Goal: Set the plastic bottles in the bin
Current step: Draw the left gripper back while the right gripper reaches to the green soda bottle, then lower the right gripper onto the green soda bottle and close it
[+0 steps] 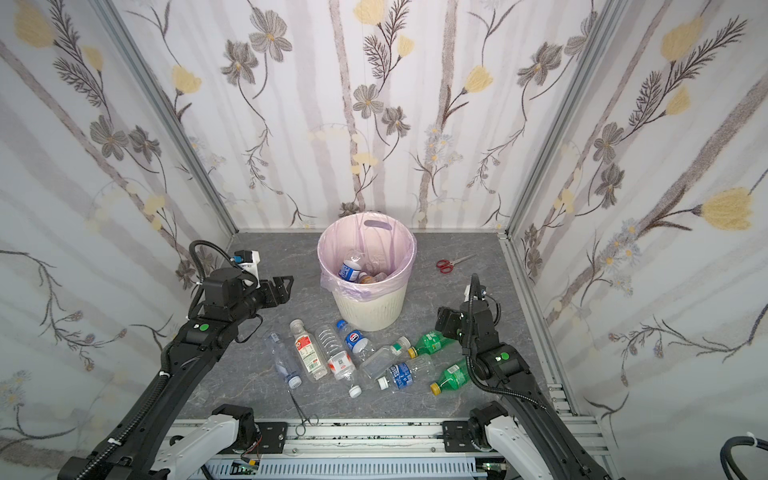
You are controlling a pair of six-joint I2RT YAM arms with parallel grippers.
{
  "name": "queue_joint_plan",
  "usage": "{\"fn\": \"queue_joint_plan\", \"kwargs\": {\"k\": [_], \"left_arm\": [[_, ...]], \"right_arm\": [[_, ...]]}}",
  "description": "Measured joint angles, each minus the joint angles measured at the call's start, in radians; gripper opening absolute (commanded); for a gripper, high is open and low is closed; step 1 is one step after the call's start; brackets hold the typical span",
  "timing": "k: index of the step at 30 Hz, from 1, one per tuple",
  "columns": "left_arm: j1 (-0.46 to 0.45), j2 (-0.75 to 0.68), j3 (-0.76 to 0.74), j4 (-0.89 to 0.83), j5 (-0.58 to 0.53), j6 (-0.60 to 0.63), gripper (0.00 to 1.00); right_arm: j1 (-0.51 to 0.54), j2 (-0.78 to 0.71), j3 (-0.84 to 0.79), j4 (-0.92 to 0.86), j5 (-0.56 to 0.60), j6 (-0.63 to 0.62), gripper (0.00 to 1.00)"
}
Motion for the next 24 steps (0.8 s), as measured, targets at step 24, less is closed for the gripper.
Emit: {"fn": "queue_joint_plan", "kwargs": {"k": [24], "left_arm": [[0.023, -0.044, -0.058, -0.007, 0.031, 0.026, 0.86]], "right_arm": [[0.054, 0.100, -0.190, 0.116, -0.118, 0.226, 0.88]]}}
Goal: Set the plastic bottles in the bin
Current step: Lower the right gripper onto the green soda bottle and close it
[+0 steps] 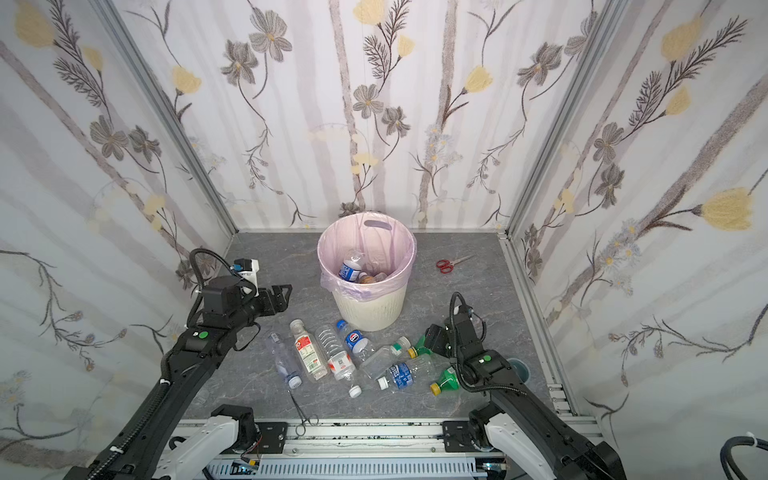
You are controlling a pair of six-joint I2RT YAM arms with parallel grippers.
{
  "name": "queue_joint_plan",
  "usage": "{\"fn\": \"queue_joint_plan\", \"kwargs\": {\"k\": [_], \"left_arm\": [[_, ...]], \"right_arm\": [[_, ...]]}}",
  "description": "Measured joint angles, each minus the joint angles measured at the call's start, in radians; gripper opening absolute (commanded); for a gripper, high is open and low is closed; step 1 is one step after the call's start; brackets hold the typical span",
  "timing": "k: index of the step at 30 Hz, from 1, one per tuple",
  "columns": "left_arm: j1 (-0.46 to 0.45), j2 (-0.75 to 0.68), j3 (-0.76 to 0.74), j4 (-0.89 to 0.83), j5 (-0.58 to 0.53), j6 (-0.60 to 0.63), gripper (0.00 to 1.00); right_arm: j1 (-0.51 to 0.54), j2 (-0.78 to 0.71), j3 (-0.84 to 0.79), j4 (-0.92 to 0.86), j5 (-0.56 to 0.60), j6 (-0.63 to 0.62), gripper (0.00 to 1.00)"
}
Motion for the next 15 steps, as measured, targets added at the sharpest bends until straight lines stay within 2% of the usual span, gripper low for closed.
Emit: {"fn": "queue_joint_plan", "kwargs": {"k": [15], "left_arm": [[0.000, 0.004, -0.003, 0.000, 0.007, 0.000, 0.86]], "right_arm": [[-0.003, 0.056, -0.035, 0.112, 0.000, 0.055, 0.85]]}}
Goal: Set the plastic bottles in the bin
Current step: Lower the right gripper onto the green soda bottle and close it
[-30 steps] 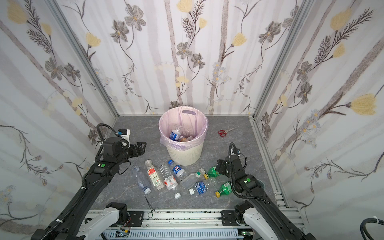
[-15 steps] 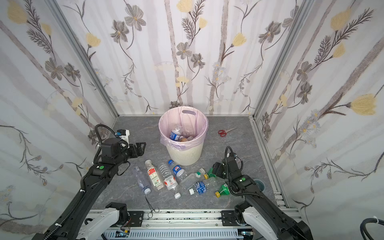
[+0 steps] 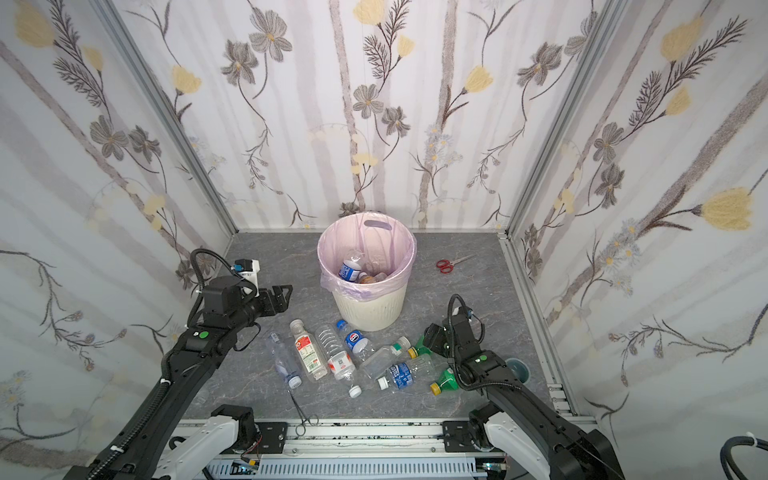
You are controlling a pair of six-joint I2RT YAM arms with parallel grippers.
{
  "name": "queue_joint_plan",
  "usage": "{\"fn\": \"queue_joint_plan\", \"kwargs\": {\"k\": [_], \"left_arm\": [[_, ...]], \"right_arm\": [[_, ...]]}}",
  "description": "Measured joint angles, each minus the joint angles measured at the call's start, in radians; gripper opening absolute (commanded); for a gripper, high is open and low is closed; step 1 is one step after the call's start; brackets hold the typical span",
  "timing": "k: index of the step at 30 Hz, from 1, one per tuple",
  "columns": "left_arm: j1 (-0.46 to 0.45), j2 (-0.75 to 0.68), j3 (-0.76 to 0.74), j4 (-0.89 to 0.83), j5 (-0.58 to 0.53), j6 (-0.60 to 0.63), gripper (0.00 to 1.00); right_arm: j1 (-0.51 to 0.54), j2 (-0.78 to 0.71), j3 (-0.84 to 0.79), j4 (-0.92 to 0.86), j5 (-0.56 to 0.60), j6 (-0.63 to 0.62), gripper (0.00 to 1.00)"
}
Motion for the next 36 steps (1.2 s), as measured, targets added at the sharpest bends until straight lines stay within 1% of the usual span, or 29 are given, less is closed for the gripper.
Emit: {"fn": "queue_joint_plan", "kwargs": {"k": [7, 22, 36], "left_arm": [[0.000, 0.001, 0.000, 0.000, 0.000, 0.000, 0.86], [0.000, 0.000, -0.004, 0.000, 0.007, 0.000, 0.86], [0.000, 0.002, -0.004, 0.000, 0.015, 0.000, 0.86]], "right_arm": [[-0.002, 0.041, -0.004, 0.047, 0.000, 0.008, 0.84], [-0.011, 0.186, -0.004, 0.190, 0.000, 0.018, 0.80], [-0.053, 0.302, 0.021, 0.286, -0.010, 0.006, 0.75]]}}
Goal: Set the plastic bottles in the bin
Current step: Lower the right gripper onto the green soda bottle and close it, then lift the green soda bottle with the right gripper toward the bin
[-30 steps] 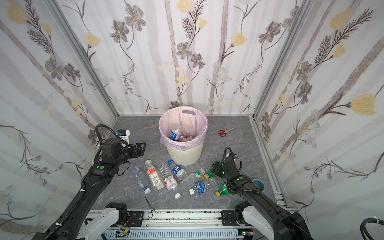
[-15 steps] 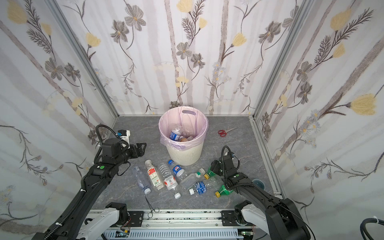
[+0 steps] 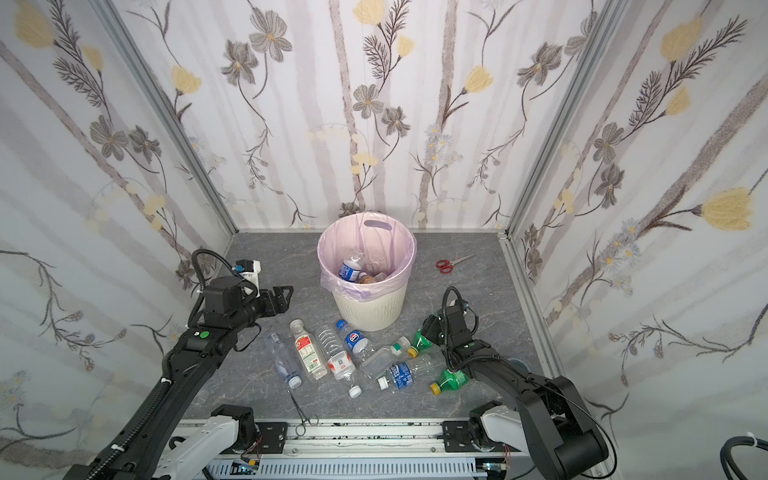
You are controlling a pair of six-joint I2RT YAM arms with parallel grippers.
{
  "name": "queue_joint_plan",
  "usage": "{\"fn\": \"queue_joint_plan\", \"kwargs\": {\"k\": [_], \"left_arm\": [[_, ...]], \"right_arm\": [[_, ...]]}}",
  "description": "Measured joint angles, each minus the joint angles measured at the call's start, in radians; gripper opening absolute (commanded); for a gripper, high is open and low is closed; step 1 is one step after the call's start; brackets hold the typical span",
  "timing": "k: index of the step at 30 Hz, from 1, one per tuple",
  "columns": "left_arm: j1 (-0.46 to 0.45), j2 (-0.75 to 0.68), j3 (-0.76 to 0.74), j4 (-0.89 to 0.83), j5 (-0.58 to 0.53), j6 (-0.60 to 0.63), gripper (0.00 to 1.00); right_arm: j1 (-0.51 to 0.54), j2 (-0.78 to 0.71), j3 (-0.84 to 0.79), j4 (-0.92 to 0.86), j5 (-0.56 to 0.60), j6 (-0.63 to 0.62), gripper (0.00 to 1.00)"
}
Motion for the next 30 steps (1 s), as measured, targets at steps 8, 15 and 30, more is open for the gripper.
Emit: {"fn": "queue_joint_plan", "kwargs": {"k": [8, 15, 30], "left_arm": [[0.000, 0.000, -0.002, 0.000, 0.003, 0.000, 0.86], [0.000, -0.001, -0.002, 0.000, 0.003, 0.000, 0.86], [0.000, -0.004, -0.004, 0.000, 0.003, 0.000, 0.86]], "right_arm": [[-0.002, 0.065, 0.033, 0.045, -0.024, -0.007, 0.71], [-0.003, 0.142, 0.060, 0.085, -0.042, -0.008, 0.69], [-0.014, 0.199, 0.088, 0.123, -0.061, -0.031, 0.56]]}}
